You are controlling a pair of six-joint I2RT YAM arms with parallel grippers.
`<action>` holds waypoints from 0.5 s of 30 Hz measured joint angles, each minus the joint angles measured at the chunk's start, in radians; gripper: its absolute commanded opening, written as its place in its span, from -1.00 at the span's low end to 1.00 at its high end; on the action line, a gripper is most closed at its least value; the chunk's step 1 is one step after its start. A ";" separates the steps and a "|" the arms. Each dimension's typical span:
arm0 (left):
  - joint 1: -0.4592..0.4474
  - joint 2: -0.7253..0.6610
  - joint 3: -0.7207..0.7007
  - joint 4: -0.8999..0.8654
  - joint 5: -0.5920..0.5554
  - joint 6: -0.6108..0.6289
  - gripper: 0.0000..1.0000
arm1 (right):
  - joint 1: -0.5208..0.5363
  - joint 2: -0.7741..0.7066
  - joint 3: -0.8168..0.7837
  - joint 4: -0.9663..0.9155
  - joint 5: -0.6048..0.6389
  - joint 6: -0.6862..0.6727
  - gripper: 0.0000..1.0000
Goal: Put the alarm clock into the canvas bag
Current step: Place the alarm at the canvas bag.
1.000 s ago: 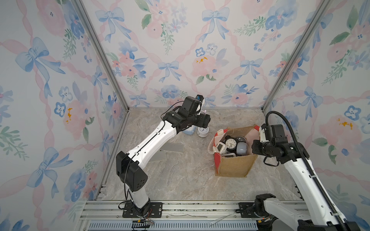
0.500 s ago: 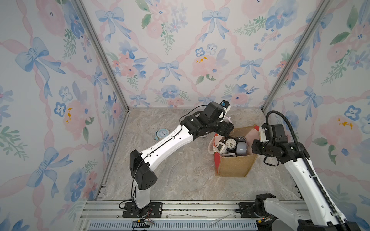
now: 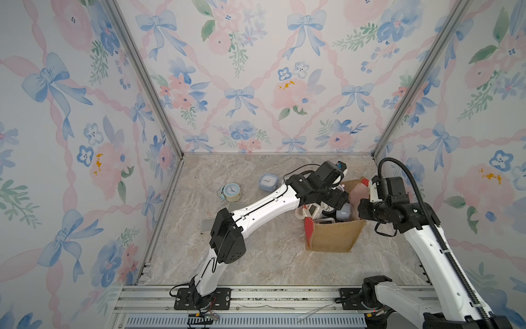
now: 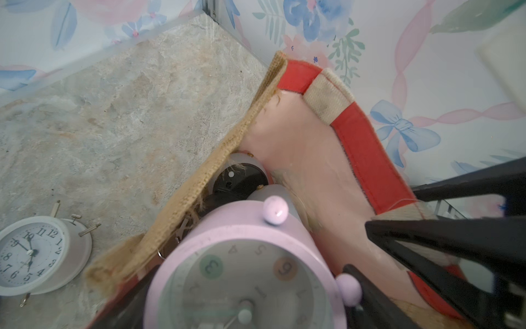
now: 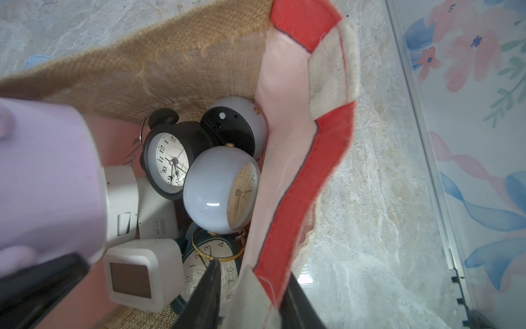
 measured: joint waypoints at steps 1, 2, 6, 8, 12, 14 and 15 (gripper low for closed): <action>0.000 0.013 0.006 -0.002 0.000 0.000 0.34 | 0.000 -0.001 0.000 0.000 0.000 0.000 -0.32; 0.000 0.029 0.015 -0.001 0.000 0.000 0.33 | 0.000 -0.001 0.000 0.000 0.000 0.000 -0.33; 0.000 0.087 0.043 0.000 -0.001 0.000 0.33 | 0.000 -0.001 0.000 0.000 0.000 0.000 -0.32; -0.001 0.111 0.050 0.000 -0.005 0.000 0.33 | 0.000 -0.001 0.000 0.000 0.000 0.000 -0.32; -0.001 0.159 0.061 0.001 -0.024 0.000 0.33 | 0.000 -0.001 0.000 0.000 0.000 0.000 -0.32; -0.001 0.175 0.065 0.008 -0.032 0.000 0.33 | 0.000 -0.002 0.000 0.000 0.000 0.000 -0.32; -0.001 0.179 0.065 0.011 -0.036 0.000 0.33 | 0.000 -0.002 0.000 0.001 0.000 0.000 -0.32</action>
